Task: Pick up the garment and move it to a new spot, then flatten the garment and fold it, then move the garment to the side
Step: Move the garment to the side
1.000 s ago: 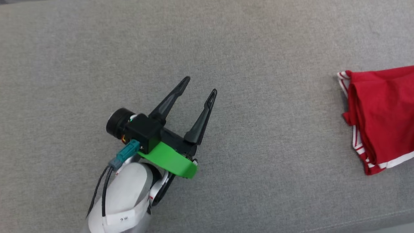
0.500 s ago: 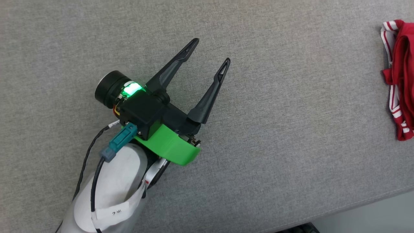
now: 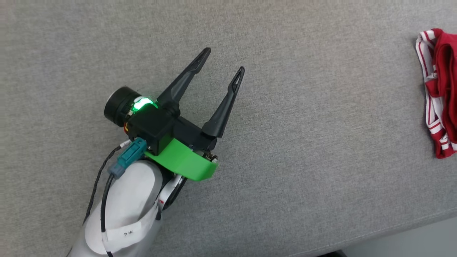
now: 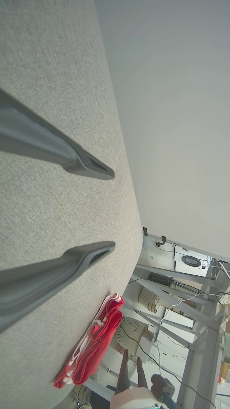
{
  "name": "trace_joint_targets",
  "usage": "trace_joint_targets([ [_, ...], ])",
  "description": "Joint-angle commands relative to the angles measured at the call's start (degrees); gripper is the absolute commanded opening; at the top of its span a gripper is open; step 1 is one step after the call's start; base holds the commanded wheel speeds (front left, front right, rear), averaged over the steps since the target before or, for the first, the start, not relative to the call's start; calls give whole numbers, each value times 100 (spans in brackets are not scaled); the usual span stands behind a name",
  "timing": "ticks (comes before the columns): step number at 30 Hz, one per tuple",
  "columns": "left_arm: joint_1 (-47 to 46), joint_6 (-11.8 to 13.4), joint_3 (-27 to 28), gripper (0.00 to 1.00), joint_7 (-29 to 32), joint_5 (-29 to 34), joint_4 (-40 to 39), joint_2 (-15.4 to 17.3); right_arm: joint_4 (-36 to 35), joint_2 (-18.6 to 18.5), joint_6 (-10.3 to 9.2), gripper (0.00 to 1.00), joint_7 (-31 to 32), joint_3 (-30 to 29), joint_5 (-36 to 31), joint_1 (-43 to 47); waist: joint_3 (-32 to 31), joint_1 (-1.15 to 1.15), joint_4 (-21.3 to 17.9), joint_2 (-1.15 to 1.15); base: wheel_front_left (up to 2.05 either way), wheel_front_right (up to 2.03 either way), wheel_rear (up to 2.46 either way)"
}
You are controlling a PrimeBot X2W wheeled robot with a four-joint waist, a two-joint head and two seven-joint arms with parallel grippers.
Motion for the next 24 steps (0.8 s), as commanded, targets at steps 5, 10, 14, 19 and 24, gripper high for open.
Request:
trace_joint_targets([
  [5,375,106,189,100,-262,-276,421,-76,-473,97,-6,100,-198,126,344,99,-890,0,293,0,0,0,0],
  [10,766,226,480,100,-399,-503,763,-62,-1310,424,-6,100,-274,174,793,324,-1479,0,482,0,0,0,0],
  [14,1057,312,711,100,-455,-650,961,-75,-2004,829,-6,100,-292,122,1089,646,-1864,0,659,0,0,0,0],
  [19,1389,334,911,100,-483,-790,1107,-110,-2747,1517,-6,100,-452,-109,1345,1117,-2214,0,849,0,0,0,0],
  [24,1724,295,1084,100,-495,-811,1176,-199,-3178,2240,-6,100,-773,-240,1388,1758,-2520,0,1028,0,0,0,0],
])
